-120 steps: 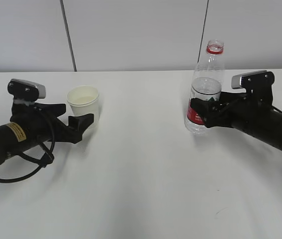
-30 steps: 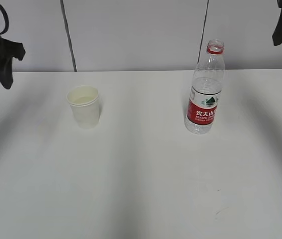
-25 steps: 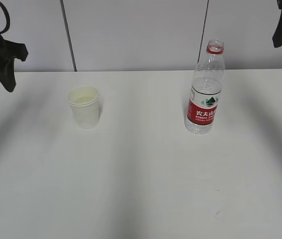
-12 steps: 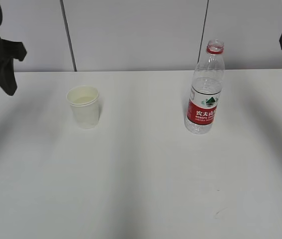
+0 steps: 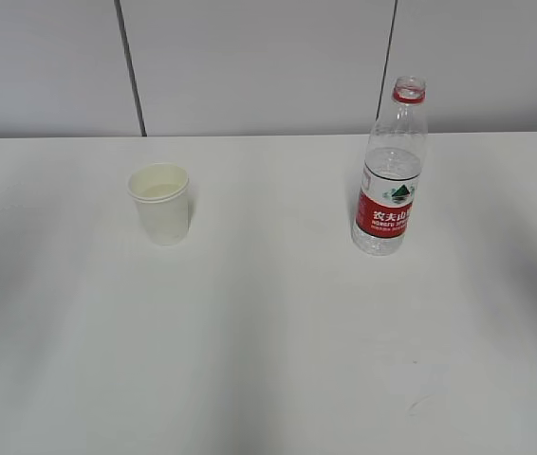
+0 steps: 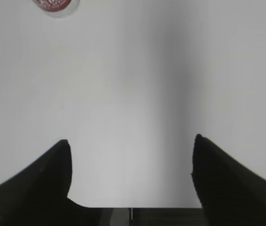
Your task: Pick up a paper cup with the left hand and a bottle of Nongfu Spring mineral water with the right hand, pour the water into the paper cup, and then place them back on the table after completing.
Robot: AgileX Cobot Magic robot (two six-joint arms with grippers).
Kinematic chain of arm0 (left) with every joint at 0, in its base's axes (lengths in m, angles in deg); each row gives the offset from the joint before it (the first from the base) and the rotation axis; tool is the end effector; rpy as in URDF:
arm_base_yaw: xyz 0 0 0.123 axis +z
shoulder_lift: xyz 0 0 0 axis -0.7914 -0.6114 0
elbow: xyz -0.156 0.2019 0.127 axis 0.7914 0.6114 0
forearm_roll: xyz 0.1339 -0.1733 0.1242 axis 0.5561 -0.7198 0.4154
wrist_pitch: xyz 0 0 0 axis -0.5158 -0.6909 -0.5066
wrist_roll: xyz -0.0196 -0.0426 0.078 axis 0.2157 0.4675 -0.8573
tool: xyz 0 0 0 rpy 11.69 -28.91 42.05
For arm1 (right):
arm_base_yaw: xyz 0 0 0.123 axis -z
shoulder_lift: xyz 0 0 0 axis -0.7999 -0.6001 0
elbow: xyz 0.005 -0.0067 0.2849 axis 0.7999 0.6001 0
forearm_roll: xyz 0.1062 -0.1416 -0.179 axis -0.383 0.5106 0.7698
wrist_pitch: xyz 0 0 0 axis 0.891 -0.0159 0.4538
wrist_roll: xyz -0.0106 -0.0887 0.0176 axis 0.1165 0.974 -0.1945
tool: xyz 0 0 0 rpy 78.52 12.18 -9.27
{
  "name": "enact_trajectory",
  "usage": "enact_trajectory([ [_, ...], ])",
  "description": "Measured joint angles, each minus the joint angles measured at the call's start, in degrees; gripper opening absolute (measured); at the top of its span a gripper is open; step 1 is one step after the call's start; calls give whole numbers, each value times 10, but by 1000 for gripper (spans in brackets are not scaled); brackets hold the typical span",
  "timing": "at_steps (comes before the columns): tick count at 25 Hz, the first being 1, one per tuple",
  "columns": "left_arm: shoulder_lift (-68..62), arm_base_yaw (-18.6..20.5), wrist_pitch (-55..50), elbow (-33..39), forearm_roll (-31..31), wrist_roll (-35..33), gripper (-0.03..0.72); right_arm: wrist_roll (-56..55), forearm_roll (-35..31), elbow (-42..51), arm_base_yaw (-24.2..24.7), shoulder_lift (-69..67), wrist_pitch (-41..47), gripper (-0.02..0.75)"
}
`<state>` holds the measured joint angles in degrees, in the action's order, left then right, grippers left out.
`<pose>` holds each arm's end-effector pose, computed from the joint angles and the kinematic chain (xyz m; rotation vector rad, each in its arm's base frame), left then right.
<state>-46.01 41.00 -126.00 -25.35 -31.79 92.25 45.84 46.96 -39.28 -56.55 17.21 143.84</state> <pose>0.1951 -0.0359 0.3499 -0.0124 2.7413 -0.0641 0.2084 0.0099 0.3636 0.0137 2.7100 -0.0001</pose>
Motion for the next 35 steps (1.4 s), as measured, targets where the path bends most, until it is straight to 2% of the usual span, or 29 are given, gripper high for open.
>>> enact_trajectory([
  [10, 250, 0, -9, 131, 0, 0, 398, 2, -1, 182, 0, 249, 2, 587],
  [21, 533, 0, -15, 258, 7, -15, 357, 17, -1, 304, 0, 528, 8, 587],
  [28, 640, 0, 4, 308, 43, -17, 353, 37, -1, 373, 0, 618, -33, 587],
  [35, 648, 0, 51, 321, 40, -17, 345, 42, -1, 393, 0, 665, -51, 587],
])
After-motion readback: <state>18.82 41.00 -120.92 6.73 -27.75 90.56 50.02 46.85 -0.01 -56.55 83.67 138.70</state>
